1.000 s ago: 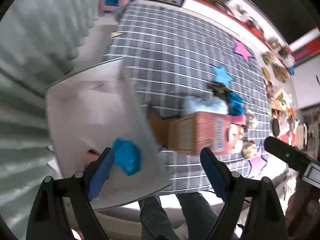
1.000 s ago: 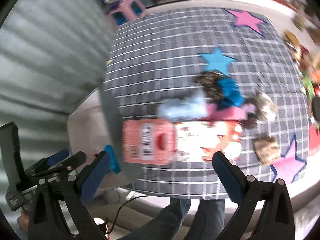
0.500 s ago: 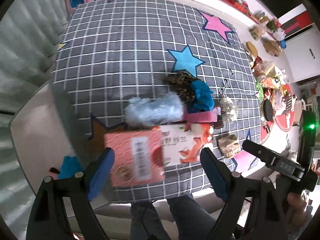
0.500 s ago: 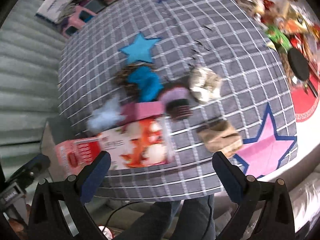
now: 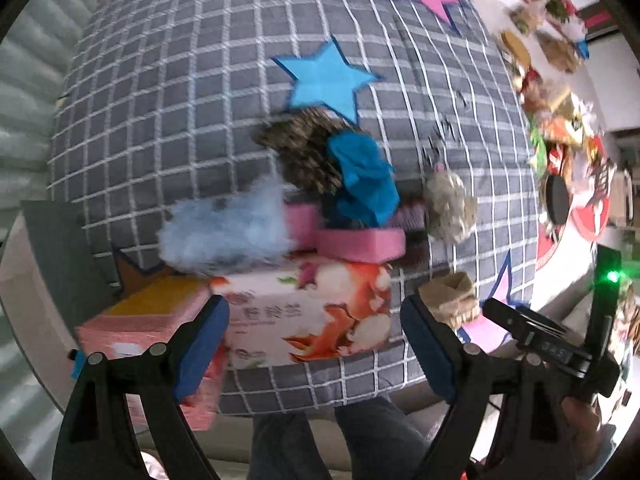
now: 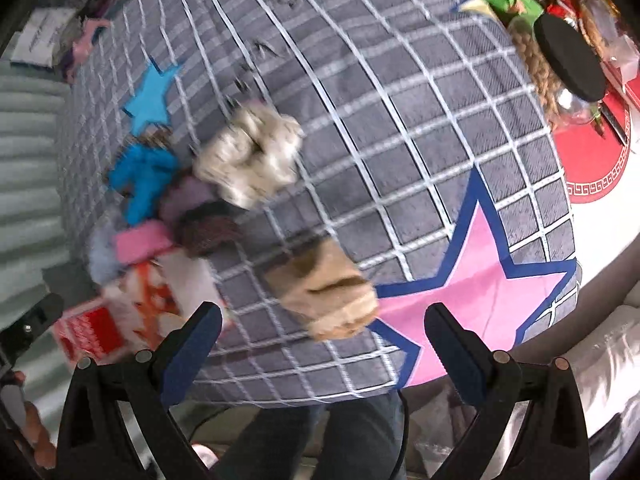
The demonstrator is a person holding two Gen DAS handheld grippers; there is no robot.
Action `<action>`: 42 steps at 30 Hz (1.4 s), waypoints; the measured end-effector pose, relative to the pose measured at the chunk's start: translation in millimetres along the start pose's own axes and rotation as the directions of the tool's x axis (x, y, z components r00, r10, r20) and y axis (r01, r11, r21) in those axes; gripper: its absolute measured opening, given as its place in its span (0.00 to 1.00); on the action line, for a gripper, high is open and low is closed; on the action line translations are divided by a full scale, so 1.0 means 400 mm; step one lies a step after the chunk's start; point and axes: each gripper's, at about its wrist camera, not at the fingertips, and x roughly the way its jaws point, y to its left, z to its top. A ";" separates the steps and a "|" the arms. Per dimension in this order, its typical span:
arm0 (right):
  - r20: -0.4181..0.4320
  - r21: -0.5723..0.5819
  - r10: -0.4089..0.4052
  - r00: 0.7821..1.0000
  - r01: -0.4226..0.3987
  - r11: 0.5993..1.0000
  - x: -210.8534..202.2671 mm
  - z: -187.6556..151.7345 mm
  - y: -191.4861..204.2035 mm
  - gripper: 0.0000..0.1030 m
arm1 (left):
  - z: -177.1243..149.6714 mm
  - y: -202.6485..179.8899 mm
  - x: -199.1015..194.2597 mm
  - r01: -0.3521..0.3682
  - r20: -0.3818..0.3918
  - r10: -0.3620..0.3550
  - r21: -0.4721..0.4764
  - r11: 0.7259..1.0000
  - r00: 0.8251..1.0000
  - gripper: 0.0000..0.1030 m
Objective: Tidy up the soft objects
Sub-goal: 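Move both tools back over the remaining soft items on the bed, then grasp the beige sock with the right tool while the left tool grasps the polka-dot scrunchie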
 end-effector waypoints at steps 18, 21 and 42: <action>0.065 -0.241 -0.105 0.992 0.117 0.963 0.193 -0.029 0.048 0.90 | 0.153 -0.302 0.137 0.037 0.051 -0.055 0.304 0.952 0.997 0.87; 0.105 -0.265 -0.127 0.986 0.151 0.952 0.173 -0.035 0.065 0.55 | 0.173 -0.327 0.158 0.076 0.023 -0.088 0.305 0.949 0.996 0.99; 0.066 -0.037 0.024 0.998 -0.022 0.999 0.087 -0.006 -0.184 0.36 | 0.211 -0.539 0.387 -0.070 0.075 0.041 0.447 0.892 0.996 1.00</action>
